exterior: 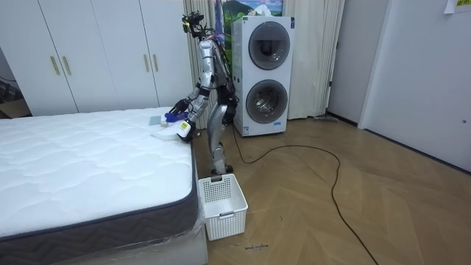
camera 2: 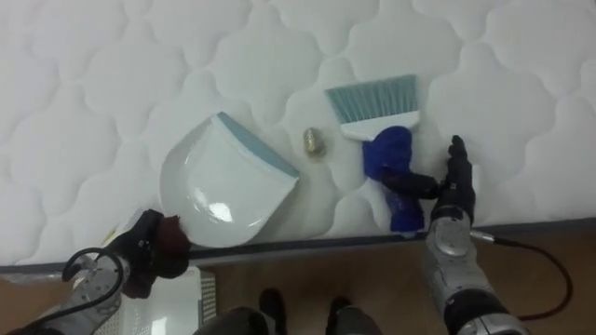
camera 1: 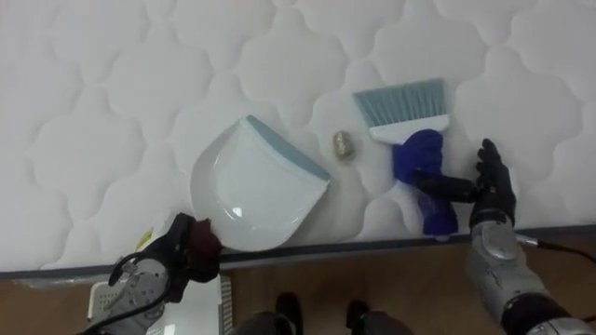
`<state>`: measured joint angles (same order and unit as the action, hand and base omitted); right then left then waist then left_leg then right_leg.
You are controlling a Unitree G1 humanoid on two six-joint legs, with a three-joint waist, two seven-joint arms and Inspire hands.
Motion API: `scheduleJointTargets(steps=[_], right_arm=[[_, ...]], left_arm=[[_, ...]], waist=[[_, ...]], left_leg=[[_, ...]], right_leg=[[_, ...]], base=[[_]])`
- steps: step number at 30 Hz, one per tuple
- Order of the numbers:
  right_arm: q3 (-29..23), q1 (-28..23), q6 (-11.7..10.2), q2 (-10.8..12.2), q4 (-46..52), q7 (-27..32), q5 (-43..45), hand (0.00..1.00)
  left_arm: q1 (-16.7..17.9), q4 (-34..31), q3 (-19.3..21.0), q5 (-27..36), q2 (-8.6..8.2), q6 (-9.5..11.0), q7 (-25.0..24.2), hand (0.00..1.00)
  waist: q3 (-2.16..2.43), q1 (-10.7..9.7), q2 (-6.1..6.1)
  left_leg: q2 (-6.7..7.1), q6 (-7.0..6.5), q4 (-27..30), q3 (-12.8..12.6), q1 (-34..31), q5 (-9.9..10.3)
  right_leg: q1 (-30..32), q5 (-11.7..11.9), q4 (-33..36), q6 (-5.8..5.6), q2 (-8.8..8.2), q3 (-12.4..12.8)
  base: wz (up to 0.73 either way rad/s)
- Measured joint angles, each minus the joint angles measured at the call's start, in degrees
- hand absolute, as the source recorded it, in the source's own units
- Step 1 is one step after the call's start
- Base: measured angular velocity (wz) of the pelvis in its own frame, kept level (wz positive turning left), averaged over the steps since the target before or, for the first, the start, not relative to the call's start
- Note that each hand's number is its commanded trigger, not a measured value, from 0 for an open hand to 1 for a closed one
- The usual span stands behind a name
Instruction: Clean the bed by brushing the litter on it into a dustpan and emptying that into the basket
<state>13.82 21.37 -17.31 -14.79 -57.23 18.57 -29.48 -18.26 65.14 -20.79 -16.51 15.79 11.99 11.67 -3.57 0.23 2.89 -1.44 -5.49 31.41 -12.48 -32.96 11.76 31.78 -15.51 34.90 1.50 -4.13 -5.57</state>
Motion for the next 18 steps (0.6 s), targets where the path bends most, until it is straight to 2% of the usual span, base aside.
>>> scheduleJointTargets(steps=[5,10,15,18], right_arm=[[-0.01,-0.23,0.58,0.07,2.49,0.3,0.4,0.0],[1.87,-0.34,0.5,1.93,5.89,1.8,4.0,0.0],[4.85,-0.12,0.44,2.73,6.21,1.92,11.2,0.0],[5.31,-0.12,0.45,2.71,6.02,1.81,14.6,0.0]], left_arm=[[0.01,-0.01,0.13,-0.71,-0.05,-0.02,0.52,1.0],[0.01,0.01,-0.86,-1.18,-0.06,-0.04,0.6,1.0],[-0.1,0.01,-1.44,-2.46,-0.1,-0.06,0.49,1.0],[0.03,0.01,-1.48,-2.44,-0.08,-0.34,0.49,1.0]], waist=[[0.04,0.0,0.06],[0.21,0.18,0.35],[0.27,1.65,0.52],[0.25,1.79,0.55]], left_leg=[[-0.01,0.07,0.28,-0.09,0.05,-0.05],[0.01,0.08,0.37,-0.09,0.41,-0.05],[0.02,0.09,0.14,-0.41,0.42,-0.06],[0.05,0.09,0.11,-0.37,0.42,-0.05]], right_leg=[[0.14,-0.01,0.34,0.01,0.11,0.42],[0.01,-0.01,0.71,0.02,0.13,0.6],[0.36,0.0,0.8,0.03,0.07,0.83],[0.32,0.01,0.88,0.05,-0.06,0.57]], base=[[-0.04],[-0.01],[-0.02],[0.03]])
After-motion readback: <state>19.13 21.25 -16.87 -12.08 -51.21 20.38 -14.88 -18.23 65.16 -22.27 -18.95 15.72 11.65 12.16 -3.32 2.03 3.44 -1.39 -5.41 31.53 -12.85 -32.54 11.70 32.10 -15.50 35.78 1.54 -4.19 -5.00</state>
